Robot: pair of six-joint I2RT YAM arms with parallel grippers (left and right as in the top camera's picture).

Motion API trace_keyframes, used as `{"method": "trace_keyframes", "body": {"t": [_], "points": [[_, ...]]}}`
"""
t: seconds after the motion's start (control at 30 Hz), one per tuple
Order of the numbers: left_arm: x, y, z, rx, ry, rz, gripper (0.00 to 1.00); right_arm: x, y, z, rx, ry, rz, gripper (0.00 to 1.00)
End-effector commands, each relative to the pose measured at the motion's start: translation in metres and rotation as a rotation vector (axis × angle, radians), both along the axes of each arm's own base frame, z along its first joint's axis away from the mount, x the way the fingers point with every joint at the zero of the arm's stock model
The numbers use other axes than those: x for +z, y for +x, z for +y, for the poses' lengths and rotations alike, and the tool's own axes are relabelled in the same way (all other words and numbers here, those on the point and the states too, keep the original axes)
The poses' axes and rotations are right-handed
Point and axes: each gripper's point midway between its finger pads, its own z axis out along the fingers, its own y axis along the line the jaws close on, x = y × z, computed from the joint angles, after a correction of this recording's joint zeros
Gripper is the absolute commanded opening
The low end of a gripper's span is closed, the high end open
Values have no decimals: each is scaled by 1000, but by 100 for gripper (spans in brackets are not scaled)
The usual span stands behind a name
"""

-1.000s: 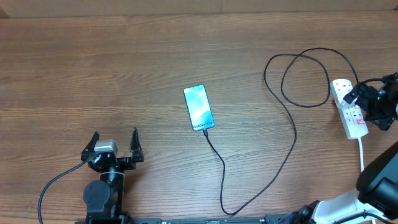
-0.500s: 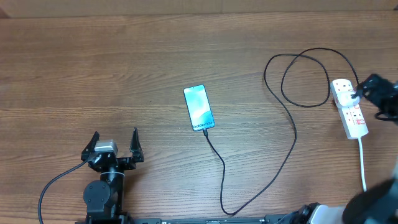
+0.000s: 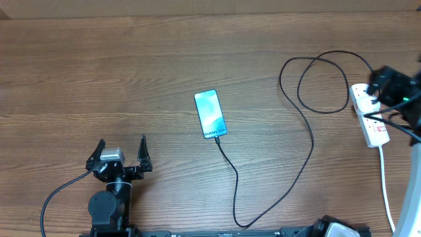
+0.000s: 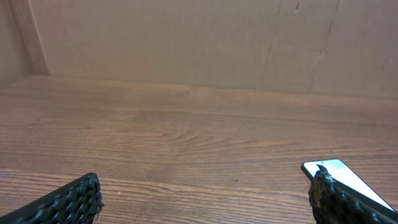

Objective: Plug charger to phone and switch on socket

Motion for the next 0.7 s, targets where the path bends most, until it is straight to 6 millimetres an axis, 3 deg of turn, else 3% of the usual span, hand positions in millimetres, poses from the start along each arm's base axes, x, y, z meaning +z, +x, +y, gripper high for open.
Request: {"method": "trace_keyframes", "body": {"t": [0.0, 0.17, 0.27, 0.47, 0.57, 0.67], "points": [[1, 0, -4, -20, 15, -5, 100, 4, 9, 35, 105, -8, -11, 100], [1, 0, -4, -20, 15, -5, 99, 4, 16, 93, 268, -7, -12, 100], [1, 0, -4, -20, 15, -5, 100, 4, 16, 115, 328, -7, -13, 100], [1, 0, -4, -20, 15, -5, 100, 2, 15, 125, 358, -9, -5, 100], [1, 0, -4, -20, 15, -5, 99, -20, 9, 126, 388, -27, 48, 100], [1, 0, -4, -20, 15, -5, 100, -62, 3, 126, 424, -45, 116, 100]]}}
